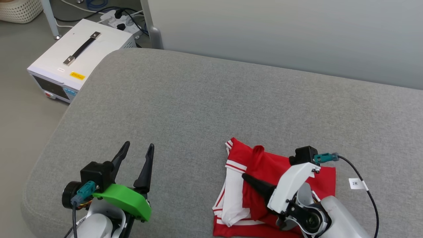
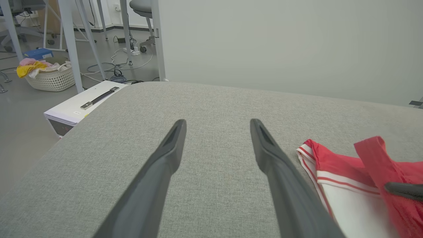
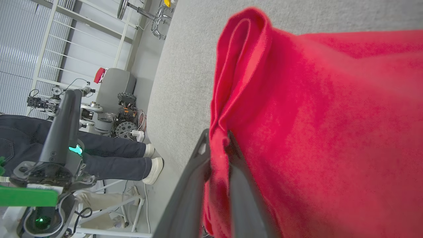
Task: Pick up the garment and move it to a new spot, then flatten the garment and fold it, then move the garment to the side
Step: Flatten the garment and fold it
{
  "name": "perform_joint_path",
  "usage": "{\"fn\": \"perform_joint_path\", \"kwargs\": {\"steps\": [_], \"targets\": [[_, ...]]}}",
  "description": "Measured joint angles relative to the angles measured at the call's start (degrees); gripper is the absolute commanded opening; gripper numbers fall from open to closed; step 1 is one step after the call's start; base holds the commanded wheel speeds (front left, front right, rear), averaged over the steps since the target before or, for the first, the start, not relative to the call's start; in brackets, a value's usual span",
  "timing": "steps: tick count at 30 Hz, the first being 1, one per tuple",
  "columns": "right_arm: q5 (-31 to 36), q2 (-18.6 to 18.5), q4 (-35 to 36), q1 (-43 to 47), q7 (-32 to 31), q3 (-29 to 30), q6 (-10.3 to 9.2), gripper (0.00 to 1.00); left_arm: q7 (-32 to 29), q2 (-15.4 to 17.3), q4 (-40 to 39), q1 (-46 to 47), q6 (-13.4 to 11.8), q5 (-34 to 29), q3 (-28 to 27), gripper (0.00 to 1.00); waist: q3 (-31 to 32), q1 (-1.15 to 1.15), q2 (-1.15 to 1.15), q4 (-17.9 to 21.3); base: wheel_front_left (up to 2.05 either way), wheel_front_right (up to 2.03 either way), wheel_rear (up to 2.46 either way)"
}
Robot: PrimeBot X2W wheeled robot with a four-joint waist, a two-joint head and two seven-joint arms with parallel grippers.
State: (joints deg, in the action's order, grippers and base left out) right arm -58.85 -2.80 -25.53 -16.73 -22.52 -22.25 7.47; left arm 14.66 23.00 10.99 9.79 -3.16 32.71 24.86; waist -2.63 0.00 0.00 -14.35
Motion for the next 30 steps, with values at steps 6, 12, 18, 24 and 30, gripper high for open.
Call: {"fn": "perform_joint_path", "kwargs": {"steps": [6, 12, 18, 24, 30], "targets": [[-5.9, 0.0, -0.9, -2.5, 1.1, -5.7, 0.0, 1.0, 0.0, -0.1, 0.5, 0.0, 0.4, 0.0, 0.1, 1.0, 0.1, 0.0, 0.0, -0.4, 0.0, 0.0, 0.0], [-9.5, 0.2, -1.8, -5.4, 3.4, -7.7, 0.0, 1.0, 0.0, 0.0, 0.7, 0.0, 0.4, 0.0, 0.1, 1.0, 1.2, 0.0, 0.0, 0.2, 0.0, 0.0, 0.0], [9.8, -2.8, 0.3, -9.3, 6.5, -1.8, 0.0, 1.0, 0.0, -0.2, -0.8, -0.1, 0.5, -0.1, -0.3, 1.0, 2.2, 0.0, 0.0, 2.6, 0.0, 0.0, 0.0], [24.5, -11.6, 10.6, -7.8, 10.3, 4.4, 0.0, 1.0, 0.0, -1.7, -3.2, -0.2, 0.7, -1.3, -2.4, 1.0, 2.3, 0.0, 0.0, 4.8, 0.0, 0.0, 0.0], [33.1, -17.3, 18.5, -1.8, 15.0, 12.0, 0.0, 1.0, 0.0, -4.1, -5.6, -0.9, 1.6, -3.0, -5.3, 1.0, 1.9, 0.0, 0.0, 6.9, 0.0, 0.0, 0.0]]}}
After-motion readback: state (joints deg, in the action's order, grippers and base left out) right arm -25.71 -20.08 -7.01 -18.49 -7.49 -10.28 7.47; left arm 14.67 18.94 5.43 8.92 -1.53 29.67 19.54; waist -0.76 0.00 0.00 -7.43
